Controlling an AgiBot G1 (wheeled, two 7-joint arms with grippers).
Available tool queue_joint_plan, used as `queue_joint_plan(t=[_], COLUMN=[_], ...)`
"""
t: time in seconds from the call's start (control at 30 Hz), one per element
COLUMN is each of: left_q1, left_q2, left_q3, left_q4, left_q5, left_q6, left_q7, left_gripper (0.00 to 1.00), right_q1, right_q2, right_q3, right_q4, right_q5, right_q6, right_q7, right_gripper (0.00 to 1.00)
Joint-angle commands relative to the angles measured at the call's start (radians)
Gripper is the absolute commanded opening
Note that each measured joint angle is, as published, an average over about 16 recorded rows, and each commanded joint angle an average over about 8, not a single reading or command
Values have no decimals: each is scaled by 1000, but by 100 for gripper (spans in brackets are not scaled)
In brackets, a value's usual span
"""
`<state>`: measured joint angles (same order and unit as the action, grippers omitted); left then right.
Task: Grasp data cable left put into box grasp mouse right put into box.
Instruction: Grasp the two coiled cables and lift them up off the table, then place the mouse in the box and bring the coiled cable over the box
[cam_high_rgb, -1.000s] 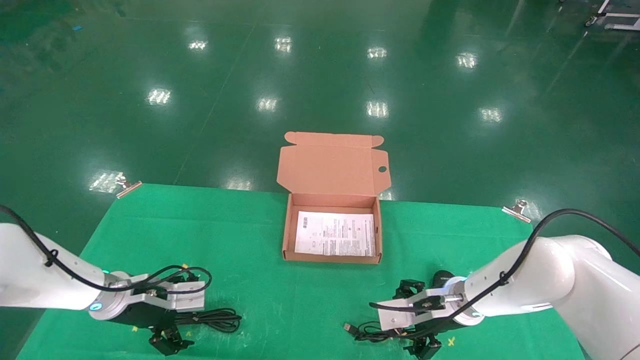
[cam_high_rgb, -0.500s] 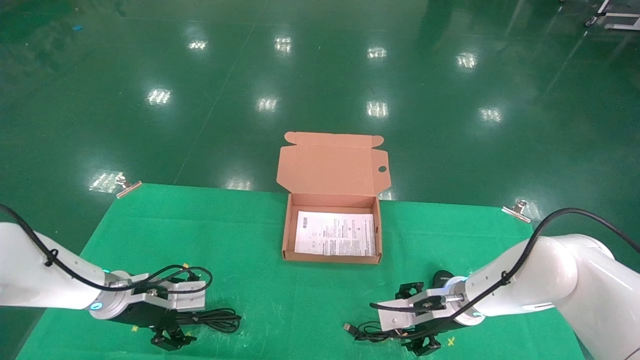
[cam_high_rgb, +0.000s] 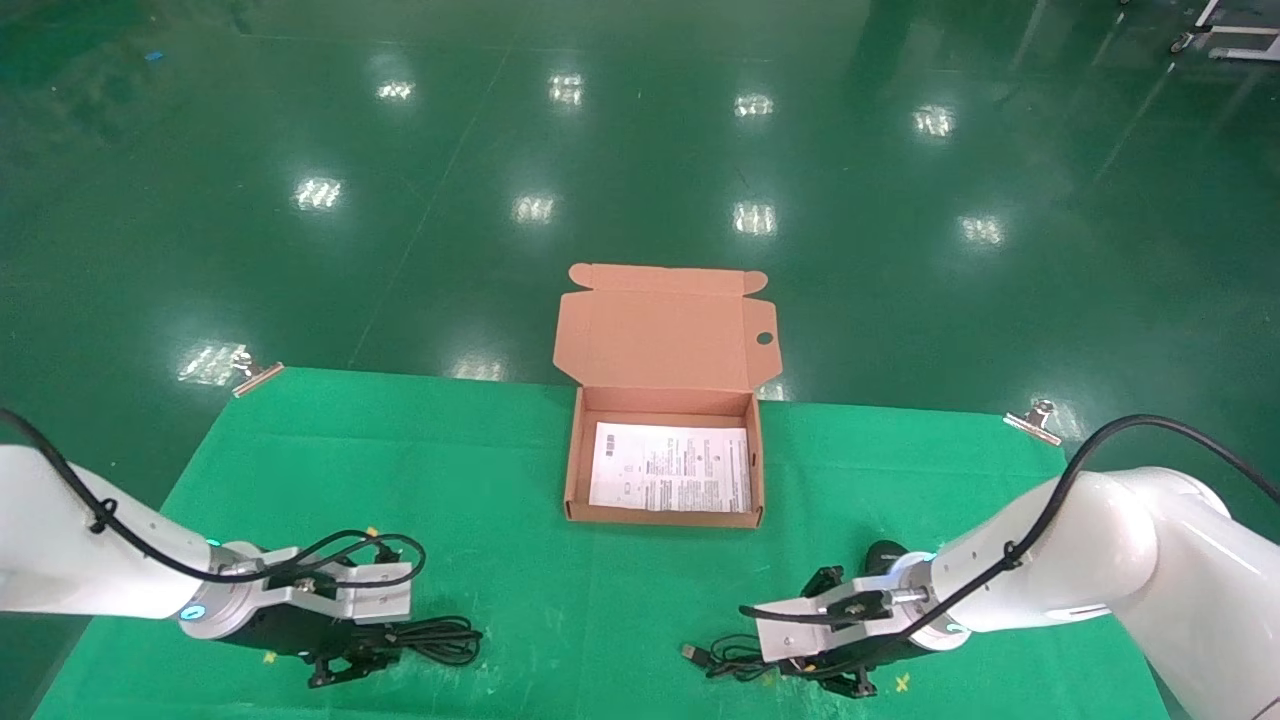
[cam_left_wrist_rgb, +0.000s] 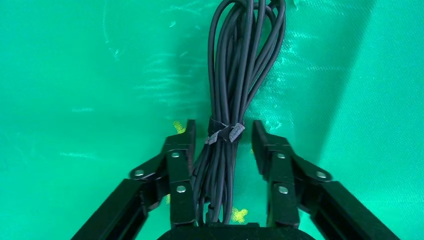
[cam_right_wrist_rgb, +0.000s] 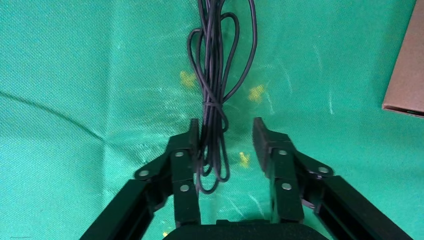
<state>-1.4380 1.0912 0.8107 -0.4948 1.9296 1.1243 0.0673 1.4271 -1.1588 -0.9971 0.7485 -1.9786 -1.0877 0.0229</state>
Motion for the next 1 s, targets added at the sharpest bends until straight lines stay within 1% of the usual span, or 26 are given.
queue_joint_plan(t=[0.03,0.43,0.57,0.7,0.9,1.0], left_q1=[0,1,1,-2,-23,-38], left_q2=[0,-1,-14,-54,-147,-187], left_q3=[0,0,-2,-12,-52,-77], left_q4=[-1,-2,-17,-70,-220,-309], left_q5=[0,1,-6,-26,-71,-90], left_q6=[0,1,13,44,64,49], left_q7=[0,0,13,33,46,50], left_gripper=[0,0,0,0,0,0], right_q1=[0,1,13,40,86,117], right_q2=[0,1,20,85,231,281], right_q3=[0,1,12,44,107,138], right_q4=[0,1,12,78,277,367], right_q5=[0,1,10,30,30,14], right_q6=[0,-1,-8,-21,-15,7], right_q7=[0,0,21,81,215,275], right_gripper=[0,0,0,0,0,0])
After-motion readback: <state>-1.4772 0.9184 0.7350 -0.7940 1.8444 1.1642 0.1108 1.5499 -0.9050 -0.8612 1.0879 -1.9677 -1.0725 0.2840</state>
